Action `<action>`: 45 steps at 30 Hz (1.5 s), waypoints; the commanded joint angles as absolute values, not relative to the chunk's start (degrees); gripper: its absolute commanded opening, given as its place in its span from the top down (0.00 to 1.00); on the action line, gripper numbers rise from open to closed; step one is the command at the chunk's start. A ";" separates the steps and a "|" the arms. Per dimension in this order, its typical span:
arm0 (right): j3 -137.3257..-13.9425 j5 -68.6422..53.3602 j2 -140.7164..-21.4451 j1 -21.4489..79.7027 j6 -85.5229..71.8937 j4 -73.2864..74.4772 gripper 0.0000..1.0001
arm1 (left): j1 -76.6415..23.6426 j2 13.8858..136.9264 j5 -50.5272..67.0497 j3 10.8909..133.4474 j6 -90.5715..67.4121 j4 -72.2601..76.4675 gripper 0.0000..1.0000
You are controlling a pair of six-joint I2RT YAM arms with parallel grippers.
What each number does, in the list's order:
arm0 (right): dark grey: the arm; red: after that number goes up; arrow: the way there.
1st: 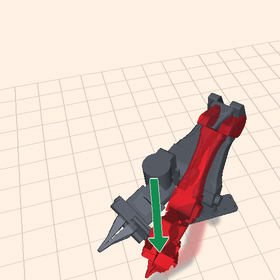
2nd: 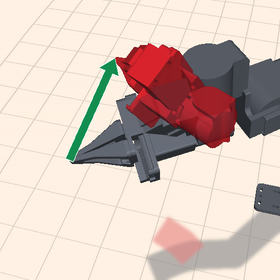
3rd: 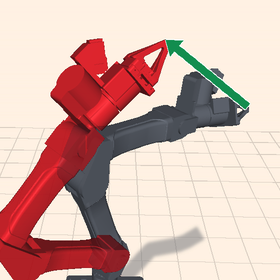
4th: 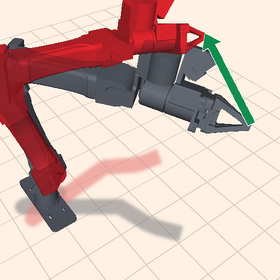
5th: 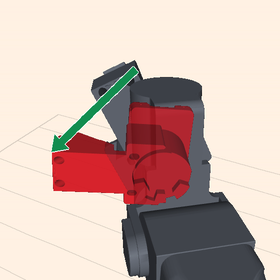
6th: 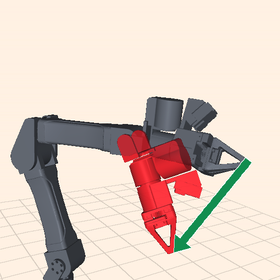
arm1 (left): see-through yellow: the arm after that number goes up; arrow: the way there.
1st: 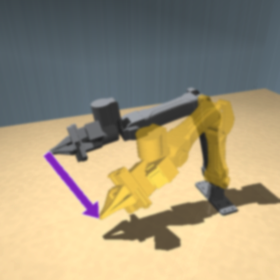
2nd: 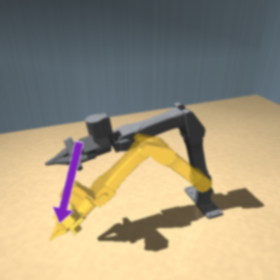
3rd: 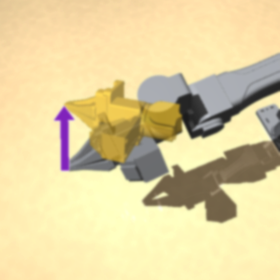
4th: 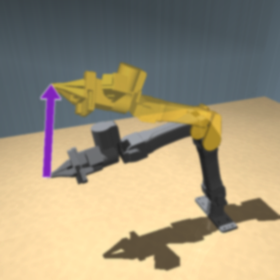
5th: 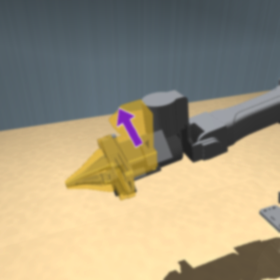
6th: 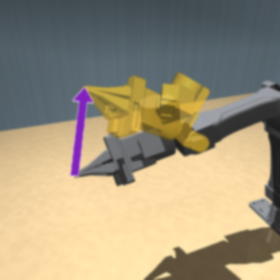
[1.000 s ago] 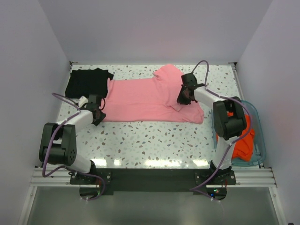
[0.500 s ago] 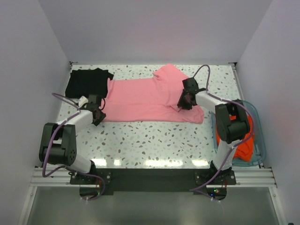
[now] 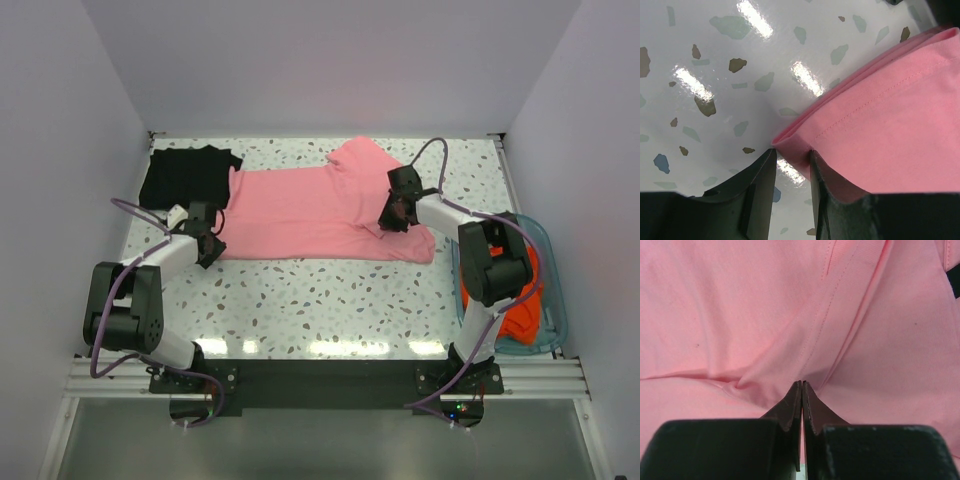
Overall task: Fold and stack the t-shirts
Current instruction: Fold the tshirt
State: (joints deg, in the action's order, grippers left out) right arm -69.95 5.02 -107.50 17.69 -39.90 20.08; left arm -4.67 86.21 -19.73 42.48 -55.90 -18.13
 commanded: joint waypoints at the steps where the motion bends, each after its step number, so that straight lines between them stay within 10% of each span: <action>1: -72.16 6.33 -107.40 18.02 -39.91 19.07 1.00 | -4.83 85.34 -20.83 42.98 -54.84 -17.84 0.62; 10: -67.85 8.17 -103.18 18.02 -39.72 18.46 0.71 | -4.83 85.60 -20.74 42.89 -54.75 -17.67 0.62; 45: -72.07 7.47 -107.75 18.02 -40.17 17.49 1.00 | -4.75 86.13 -20.92 42.98 -54.58 -17.32 0.62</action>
